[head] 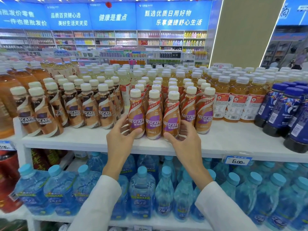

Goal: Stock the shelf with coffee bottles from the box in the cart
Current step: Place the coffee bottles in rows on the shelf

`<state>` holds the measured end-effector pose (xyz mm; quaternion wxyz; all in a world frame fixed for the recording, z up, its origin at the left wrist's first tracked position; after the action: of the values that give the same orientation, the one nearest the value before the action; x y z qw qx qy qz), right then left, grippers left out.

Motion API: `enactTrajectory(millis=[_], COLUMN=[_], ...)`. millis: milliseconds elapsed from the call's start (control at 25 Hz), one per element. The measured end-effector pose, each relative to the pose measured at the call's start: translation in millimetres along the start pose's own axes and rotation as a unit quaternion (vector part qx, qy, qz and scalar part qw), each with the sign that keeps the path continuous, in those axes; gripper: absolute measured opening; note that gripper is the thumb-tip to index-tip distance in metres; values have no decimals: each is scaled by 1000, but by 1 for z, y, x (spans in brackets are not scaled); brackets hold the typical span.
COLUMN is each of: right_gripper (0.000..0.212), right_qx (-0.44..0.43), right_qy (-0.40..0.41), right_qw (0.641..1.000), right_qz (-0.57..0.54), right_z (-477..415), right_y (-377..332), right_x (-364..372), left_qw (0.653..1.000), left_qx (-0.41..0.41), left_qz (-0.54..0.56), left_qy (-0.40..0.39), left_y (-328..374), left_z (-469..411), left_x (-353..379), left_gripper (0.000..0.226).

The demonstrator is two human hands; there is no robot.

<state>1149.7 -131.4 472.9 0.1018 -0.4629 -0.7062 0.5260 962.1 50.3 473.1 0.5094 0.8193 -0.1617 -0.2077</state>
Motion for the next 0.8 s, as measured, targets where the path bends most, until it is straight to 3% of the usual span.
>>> enactTrajectory(millis=[560, 800], right_gripper=[56, 69], right_qx=[10, 48], right_qy=[15, -11], right_qw=[1000, 999], right_qz=[17, 8], right_z=[1, 13], right_y=[5, -2], right_x=[1, -4], left_qw=[999, 999], left_qx=[13, -10], left_qz=[-13, -35], left_qy=[-33, -23], left_y=[-2, 5], left_z=[0, 24], left_x=[4, 5], left_gripper=[66, 71])
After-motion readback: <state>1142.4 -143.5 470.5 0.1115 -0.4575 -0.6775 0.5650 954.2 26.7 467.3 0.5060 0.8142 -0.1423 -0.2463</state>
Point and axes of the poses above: each hand's wrist, its own z-axis away from the middle knuckle, its own x-axis out of the palm, y = z × x, the point moved 9 cm from there along -z, towards the middle knuckle, and after that the axes turned 12 degrees about -y, right-handed, at the moved point
